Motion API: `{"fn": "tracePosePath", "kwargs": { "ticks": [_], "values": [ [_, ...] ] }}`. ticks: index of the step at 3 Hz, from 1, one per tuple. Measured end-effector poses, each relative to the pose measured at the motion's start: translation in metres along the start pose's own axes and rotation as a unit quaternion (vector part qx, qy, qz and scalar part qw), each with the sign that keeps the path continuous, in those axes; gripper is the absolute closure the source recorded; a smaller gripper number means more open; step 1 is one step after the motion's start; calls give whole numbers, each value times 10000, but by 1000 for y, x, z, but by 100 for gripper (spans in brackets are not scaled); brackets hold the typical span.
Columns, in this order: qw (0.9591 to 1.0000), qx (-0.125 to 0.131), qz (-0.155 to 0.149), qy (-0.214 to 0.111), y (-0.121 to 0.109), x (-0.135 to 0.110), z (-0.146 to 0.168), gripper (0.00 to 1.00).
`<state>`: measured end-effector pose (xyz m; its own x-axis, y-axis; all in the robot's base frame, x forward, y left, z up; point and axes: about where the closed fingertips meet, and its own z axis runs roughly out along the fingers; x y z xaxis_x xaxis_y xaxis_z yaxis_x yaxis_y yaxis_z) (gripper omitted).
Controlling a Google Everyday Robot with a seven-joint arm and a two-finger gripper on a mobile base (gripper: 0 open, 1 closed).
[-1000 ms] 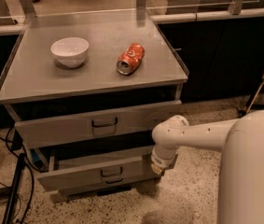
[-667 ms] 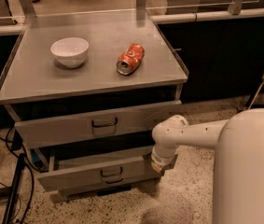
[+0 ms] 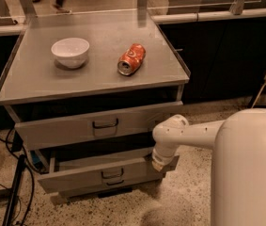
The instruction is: Close middle drawer
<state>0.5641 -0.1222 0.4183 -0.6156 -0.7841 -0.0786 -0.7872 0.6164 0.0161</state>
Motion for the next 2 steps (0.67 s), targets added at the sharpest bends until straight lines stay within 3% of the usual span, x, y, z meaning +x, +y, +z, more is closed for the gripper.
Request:
{"fn": "tracePosePath", "kwargs": {
  "ticks": [2],
  "values": [
    [10000,0,0,0,0,0,0,30]
  ]
}}
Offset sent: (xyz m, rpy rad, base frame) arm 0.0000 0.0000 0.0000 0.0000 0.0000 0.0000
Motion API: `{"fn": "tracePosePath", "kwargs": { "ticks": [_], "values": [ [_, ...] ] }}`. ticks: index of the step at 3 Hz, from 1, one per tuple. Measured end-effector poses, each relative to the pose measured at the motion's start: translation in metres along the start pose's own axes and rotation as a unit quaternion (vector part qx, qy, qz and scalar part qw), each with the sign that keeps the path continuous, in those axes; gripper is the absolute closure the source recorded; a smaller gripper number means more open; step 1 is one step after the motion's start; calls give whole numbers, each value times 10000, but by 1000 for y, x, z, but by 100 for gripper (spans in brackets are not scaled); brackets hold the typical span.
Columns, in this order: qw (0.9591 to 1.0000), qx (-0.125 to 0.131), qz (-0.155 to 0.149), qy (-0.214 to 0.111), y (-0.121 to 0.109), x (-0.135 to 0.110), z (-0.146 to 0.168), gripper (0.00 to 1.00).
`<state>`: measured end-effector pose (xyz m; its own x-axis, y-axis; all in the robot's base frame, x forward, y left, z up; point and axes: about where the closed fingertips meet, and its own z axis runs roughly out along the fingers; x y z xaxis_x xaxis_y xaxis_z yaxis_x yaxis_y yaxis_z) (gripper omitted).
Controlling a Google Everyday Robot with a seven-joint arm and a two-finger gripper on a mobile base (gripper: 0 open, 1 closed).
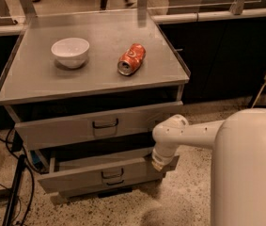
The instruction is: Close middle drawer
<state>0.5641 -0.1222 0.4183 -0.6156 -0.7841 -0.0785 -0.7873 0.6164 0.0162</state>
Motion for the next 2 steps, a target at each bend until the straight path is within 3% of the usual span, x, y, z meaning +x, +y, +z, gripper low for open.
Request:
{"fn": "tracePosePath", "kwargs": {
  "ticks": [1,2],
  "values": [
    [10000,0,0,0,0,0,0,8],
    [10000,-1,0,1,0,0,0,0]
  ]
}}
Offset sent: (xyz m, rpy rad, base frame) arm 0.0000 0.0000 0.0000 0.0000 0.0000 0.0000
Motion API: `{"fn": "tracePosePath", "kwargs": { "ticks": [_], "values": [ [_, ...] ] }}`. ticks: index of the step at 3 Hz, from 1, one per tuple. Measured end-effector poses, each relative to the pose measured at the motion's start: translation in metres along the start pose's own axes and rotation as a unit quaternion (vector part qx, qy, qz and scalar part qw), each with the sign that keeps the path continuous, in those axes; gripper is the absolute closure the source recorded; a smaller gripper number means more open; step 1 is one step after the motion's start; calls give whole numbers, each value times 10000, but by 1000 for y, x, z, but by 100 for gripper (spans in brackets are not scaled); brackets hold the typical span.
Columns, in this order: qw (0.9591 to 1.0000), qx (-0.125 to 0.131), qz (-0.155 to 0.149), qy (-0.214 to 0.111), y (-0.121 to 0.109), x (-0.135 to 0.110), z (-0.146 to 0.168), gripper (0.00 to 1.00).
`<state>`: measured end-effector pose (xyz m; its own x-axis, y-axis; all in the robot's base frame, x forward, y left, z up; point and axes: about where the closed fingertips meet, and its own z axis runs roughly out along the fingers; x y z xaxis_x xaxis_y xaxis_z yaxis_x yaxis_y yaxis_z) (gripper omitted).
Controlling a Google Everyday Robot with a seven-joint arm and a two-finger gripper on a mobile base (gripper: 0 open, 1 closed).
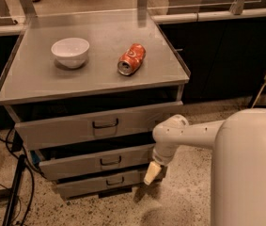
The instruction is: Close middle drawer
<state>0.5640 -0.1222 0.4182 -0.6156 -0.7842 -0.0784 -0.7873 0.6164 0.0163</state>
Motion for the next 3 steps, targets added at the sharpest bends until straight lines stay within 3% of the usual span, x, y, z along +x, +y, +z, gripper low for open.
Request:
{"fn": "tracePosePath", "kwargs": {
  "ticks": [1,3],
  "values": [
    [10000,0,0,0,0,0,0,0],
    [10000,0,0,0,0,0,0,50]
  ]
}}
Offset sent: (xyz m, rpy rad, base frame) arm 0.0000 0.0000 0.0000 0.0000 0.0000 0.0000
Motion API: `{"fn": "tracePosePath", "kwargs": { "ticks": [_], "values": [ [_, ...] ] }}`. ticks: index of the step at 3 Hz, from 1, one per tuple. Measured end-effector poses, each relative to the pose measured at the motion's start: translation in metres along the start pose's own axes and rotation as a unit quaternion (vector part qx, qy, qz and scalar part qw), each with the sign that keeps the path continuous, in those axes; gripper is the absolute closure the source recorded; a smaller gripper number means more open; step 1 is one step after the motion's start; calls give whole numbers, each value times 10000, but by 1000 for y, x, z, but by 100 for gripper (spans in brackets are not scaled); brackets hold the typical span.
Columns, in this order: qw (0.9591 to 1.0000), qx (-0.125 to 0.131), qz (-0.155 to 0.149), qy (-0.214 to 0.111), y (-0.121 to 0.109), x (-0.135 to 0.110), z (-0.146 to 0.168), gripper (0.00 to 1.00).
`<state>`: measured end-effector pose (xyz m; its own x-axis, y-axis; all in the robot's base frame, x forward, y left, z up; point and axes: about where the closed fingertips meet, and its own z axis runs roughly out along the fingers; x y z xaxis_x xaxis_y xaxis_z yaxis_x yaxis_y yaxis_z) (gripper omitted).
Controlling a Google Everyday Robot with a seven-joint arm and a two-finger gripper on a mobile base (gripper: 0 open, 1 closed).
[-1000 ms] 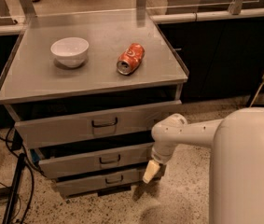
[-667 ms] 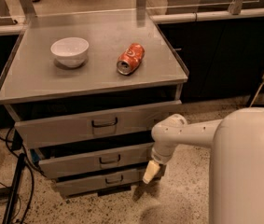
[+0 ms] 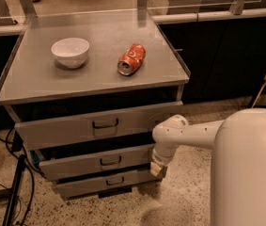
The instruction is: Close middle drawer
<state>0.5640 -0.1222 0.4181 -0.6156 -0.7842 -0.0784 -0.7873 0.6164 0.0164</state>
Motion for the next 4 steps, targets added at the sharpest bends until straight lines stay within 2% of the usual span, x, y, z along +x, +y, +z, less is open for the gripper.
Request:
{"fn": "tracePosePath", "kwargs": {
  "ticks": [2,3,4],
  "values": [
    [9997,19,95,-244,-10,-19,2,96],
    [9991,32,153,-382,-15,-29,3,100],
    [9991,32,153,-382,-15,-29,3,81]
  ]
}}
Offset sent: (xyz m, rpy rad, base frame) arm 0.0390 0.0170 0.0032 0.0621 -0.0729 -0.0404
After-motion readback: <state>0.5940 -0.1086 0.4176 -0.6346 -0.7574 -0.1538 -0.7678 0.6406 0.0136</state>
